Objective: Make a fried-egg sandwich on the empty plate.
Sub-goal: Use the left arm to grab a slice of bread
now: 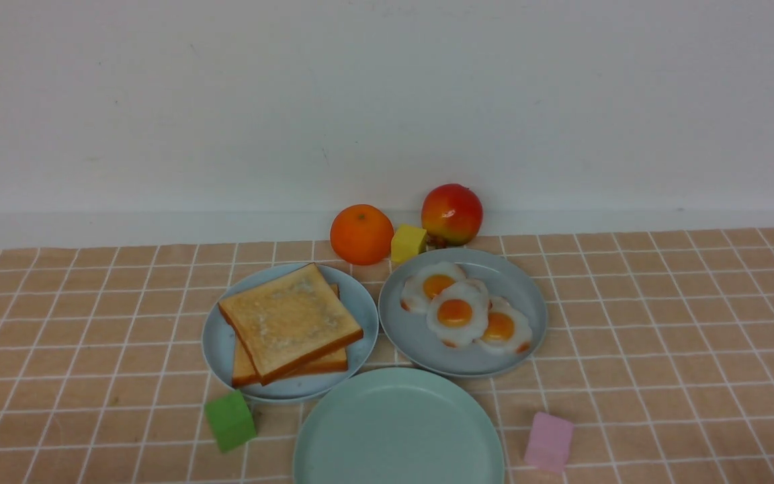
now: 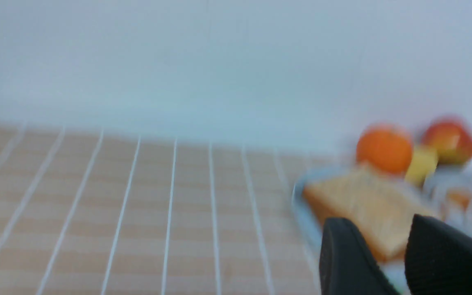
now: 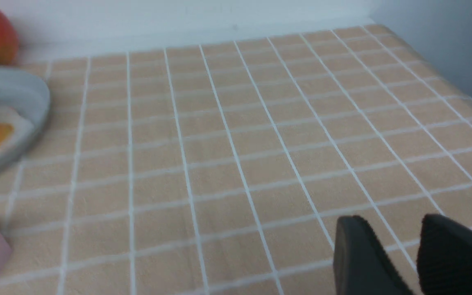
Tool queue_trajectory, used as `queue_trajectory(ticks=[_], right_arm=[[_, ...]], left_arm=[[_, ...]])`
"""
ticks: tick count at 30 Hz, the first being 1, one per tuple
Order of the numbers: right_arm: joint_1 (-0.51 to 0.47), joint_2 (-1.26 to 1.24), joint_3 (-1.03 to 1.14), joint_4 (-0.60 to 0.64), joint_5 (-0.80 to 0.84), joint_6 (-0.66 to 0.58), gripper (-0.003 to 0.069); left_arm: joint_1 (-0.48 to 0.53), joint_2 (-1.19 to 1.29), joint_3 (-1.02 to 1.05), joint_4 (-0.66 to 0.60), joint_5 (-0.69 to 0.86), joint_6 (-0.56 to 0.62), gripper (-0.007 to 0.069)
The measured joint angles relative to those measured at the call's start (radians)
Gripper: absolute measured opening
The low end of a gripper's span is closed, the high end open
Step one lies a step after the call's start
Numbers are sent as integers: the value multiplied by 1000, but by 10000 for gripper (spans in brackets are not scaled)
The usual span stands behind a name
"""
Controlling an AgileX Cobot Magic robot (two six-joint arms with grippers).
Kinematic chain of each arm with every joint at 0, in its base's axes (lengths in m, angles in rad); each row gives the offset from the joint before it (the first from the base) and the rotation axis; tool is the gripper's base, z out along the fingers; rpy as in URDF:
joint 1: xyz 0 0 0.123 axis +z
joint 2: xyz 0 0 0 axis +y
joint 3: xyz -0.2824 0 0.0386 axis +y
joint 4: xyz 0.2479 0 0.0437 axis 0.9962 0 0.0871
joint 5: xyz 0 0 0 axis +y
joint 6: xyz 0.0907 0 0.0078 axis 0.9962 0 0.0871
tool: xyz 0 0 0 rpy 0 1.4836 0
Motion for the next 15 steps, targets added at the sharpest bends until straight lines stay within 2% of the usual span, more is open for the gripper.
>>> queue_trajectory(ticks=[3,11,13,14,15], right_arm=[[0,0,0,76,-132,0,241],[0,0,0,212,-430,1,241],[0,0,0,252,-548,28,241],[0,0,0,259,-570,43,241],[0,0,0,274,-620,71,241]], left_arm=[[0,0,0,0,-97,0,238],[0,0,0,0,-126,-3,238],[0,0,0,-22,-222,-53,238],[0,0,0,-25,-222,-60,238],[0,0,0,-45,-314,-97,238]])
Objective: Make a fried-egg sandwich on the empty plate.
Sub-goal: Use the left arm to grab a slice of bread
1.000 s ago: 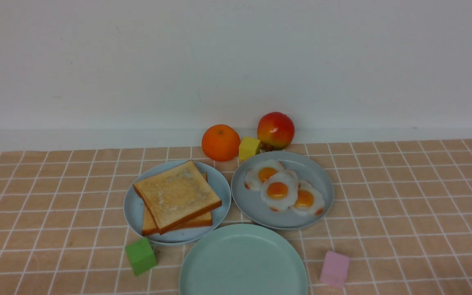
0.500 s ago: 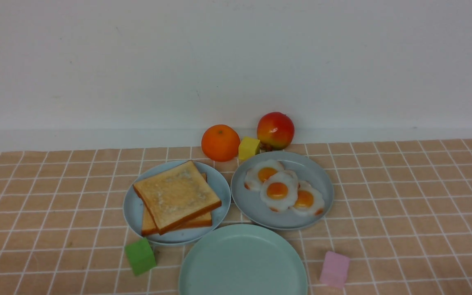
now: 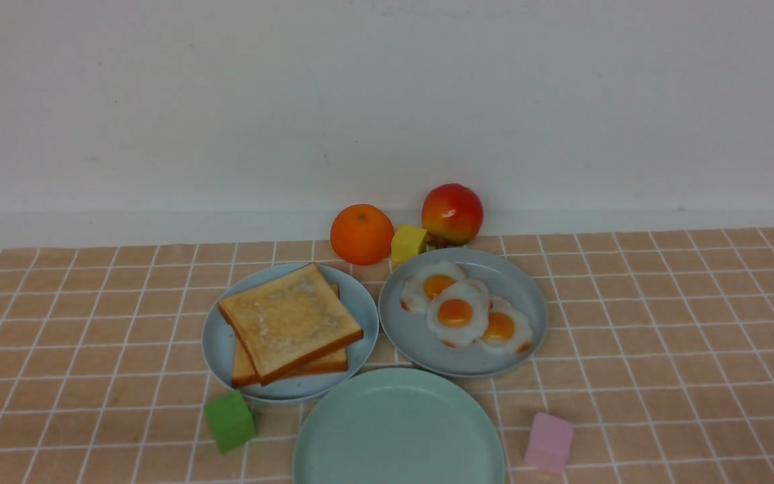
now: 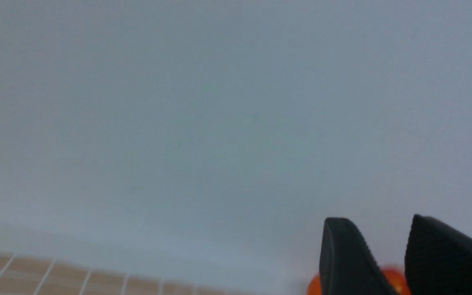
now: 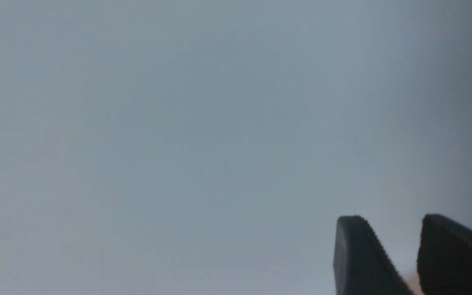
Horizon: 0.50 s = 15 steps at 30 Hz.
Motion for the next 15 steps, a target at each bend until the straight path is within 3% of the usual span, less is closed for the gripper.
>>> queue_trajectory(ticks=[3,7,10,15], right_arm=[[0,0,-58,0,-49,85,241],[0,40,-259,-55,29,200,241],[0,158,-448,-110,123,268,241],[0,404,-748,-182,430,316,241]], left_arm=[[0,0,-24,-61,-147,-67,238],[0,77,-233,-147,-141,-73,238],[0,230,-444,-161,-32,-72,238],[0,533,-764,-187,324,-72,238]])
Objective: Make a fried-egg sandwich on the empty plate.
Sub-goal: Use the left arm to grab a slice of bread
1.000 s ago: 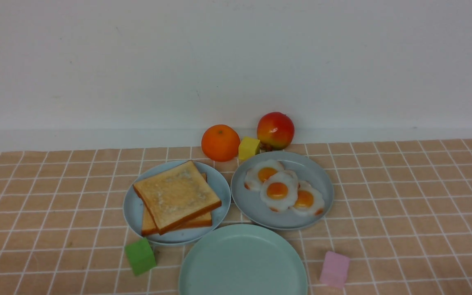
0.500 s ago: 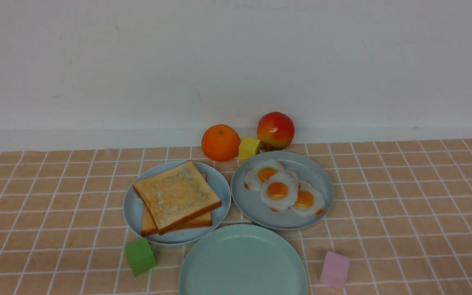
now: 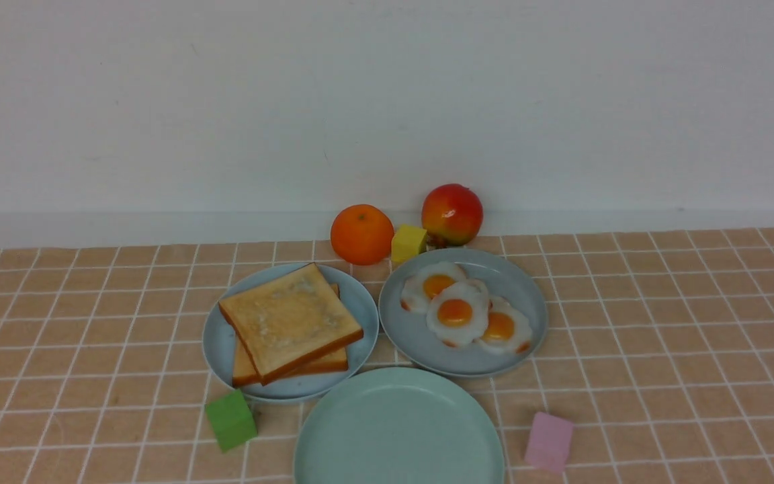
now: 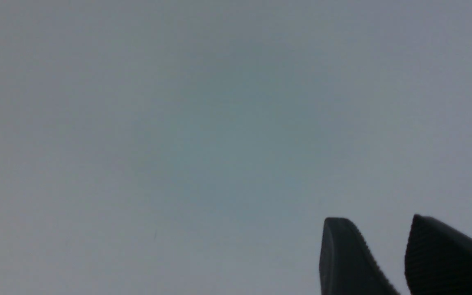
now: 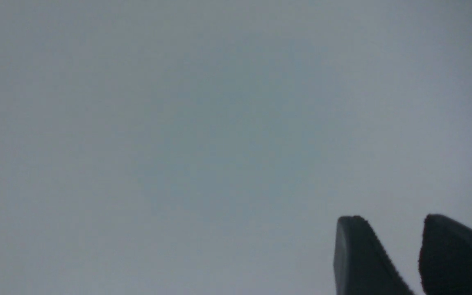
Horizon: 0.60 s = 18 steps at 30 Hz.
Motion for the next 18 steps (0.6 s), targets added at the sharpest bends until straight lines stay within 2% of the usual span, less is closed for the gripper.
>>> queue_trajectory(ticks=[2,3,4,8,11,14,16,18], right_arm=[[0,136,-94,-39,161,-2,241],[0,136,-100,-39,161,-4,241],[0,229,-136,-77,227,-23,241],[2,348,-142,-127,274,-42,241],[44,406,-119,-142,248,-43,241],[129,450,-84,-133,219,-44,241],[244,509,-62,-92,265,-44,241],[286,532,-59,-79,291,-44,241]], left_arm=[[0,139,-85,-3,159,1,238],[0,151,-91,-3,169,1,238],[0,246,-124,-3,221,3,238],[0,427,-141,-3,247,5,238],[0,570,-142,-35,263,-2,238],[0,727,-149,-117,313,-10,238],[0,882,-187,-183,386,-4,238],[0,936,-215,-204,424,7,238]])
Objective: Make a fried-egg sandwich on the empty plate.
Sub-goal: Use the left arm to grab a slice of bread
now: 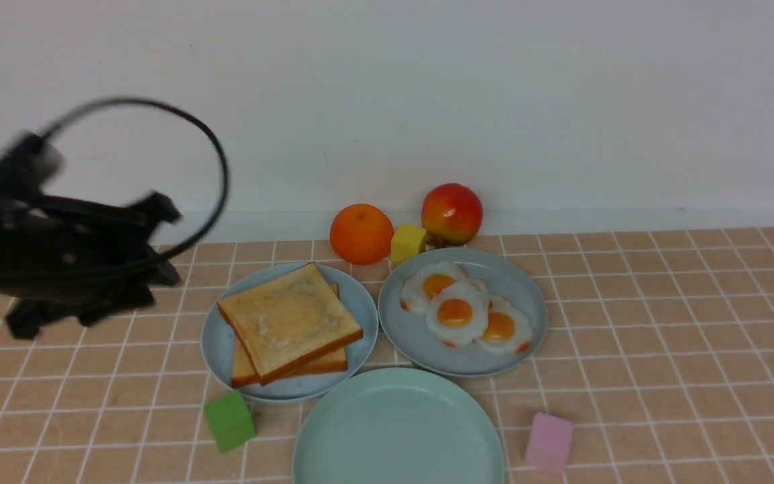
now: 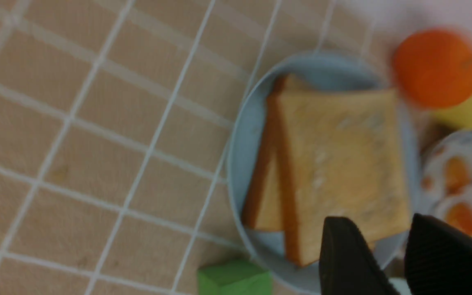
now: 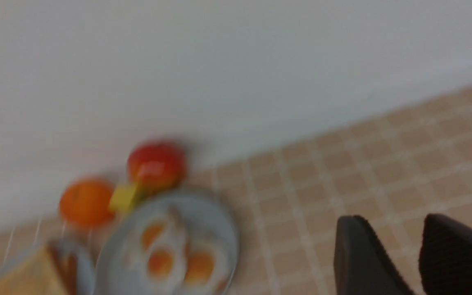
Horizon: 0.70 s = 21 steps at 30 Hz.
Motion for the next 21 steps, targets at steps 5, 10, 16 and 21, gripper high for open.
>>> queue_trajectory(ticks=[5,10,16,21], right_arm=[[175,99,0,32,97,-2,241],[259,158,0,42,119,-2,241],[269,169,0,47,121,-2,241],[269,169,0,47,145,-2,241]], left_arm=[[0,228,-150,-65,125,104,239],[-3,363,-248,-87,145,124,263],[-50,465,-276,-111,77,132,277],[-52,499,-280,-147,64,137,246]])
